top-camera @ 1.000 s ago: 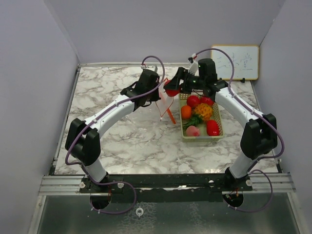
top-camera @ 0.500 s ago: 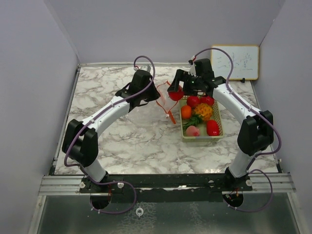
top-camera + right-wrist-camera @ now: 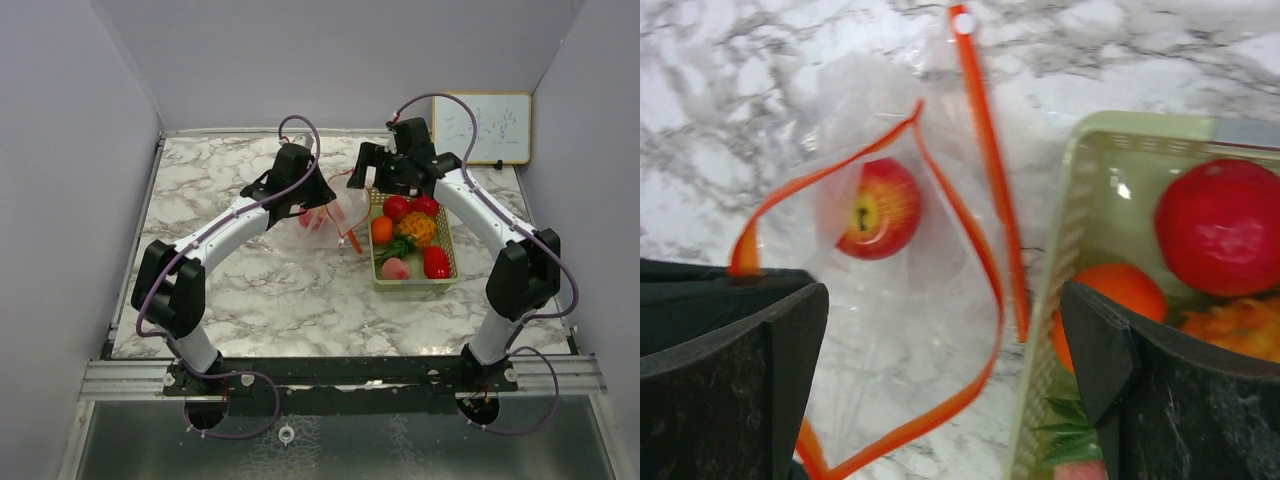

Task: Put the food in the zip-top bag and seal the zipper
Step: Pick up the fake fruit from the bin.

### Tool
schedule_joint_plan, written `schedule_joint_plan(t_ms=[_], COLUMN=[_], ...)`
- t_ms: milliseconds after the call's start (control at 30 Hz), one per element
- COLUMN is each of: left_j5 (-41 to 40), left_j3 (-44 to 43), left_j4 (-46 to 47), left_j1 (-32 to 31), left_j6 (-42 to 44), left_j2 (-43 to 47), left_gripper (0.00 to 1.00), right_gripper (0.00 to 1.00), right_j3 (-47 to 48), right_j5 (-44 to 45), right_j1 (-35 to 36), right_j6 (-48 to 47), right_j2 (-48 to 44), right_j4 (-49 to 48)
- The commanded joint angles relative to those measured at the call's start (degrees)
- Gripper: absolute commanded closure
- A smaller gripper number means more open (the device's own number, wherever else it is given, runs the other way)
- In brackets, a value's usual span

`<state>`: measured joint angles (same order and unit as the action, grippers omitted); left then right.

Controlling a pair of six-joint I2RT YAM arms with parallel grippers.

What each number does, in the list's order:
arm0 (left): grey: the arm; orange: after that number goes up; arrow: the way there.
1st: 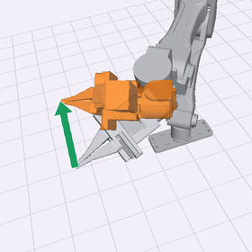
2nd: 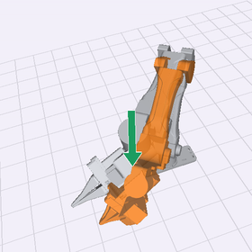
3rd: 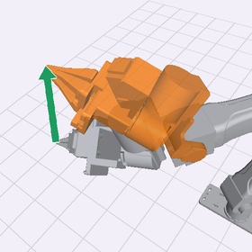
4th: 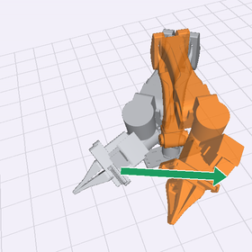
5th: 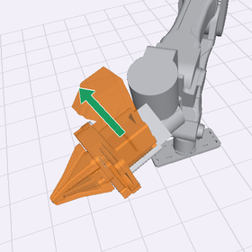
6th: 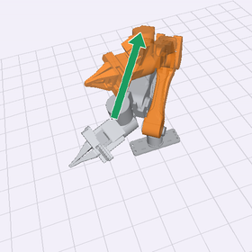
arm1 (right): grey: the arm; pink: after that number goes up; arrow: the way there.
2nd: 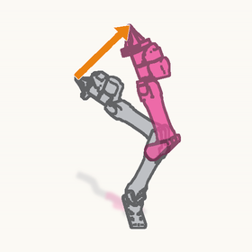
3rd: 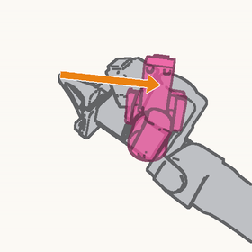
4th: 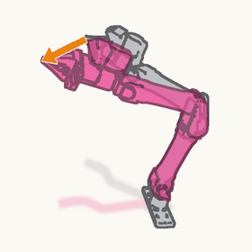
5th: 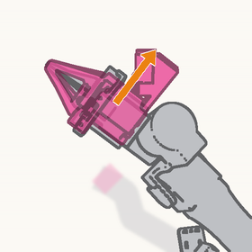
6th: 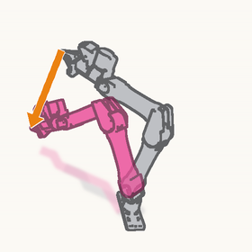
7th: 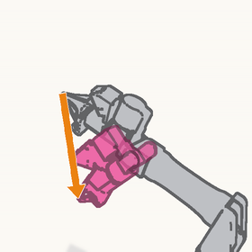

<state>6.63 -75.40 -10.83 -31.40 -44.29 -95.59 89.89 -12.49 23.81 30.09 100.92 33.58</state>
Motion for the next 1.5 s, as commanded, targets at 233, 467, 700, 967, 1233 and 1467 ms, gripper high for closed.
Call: schedule_joint_plan(t_ms=[233, 467, 700, 967, 1233, 1467], left_j5=[-0.22, 0.76, 1.46, 1.62, 1.37, 1.1], left_j3=[-0.49, -0.61, 0.89, 1.3, 1.68, 1.19], left_j4=[-1.19, -0.55, -0.57, -0.53, -0.68, -1.09], left_j1=[0.02, -0.07, -0.06, -0.02, -0.08, -0.07], left_j6=[1.44, 3.95, 4.58, 4.04, 3.6, 3.54], left_j2=[0.52, 1.06, 1.85, 1.86, 1.87, 1.4], left_gripper=[1.0, 1.0, 1.0, 1.0, 1.0, 1.0], right_gripper=[0.0, 0.0, 0.02, 0.28, 0.54, 0.53], right_j3=[-4.36, -1.93, -4.15, -9.17, -10.77, -11.67], right_j5=[17.22, 17.7, 21.28, 26.31, 26.69, 5.74], right_j1=[-6.14, -6.17, -6.15, -6.15, -6.15, -6.15], right_j6=[-6.6, -9.7, -11.27, -13.68, -16.1, -15.91], right_j2=[-3.6, 5.94, 10.39, 9.41, 1.04, -10.15], right_j4=[5.66, 3.27, 0.5, -4.27, -5.54, -6.88])
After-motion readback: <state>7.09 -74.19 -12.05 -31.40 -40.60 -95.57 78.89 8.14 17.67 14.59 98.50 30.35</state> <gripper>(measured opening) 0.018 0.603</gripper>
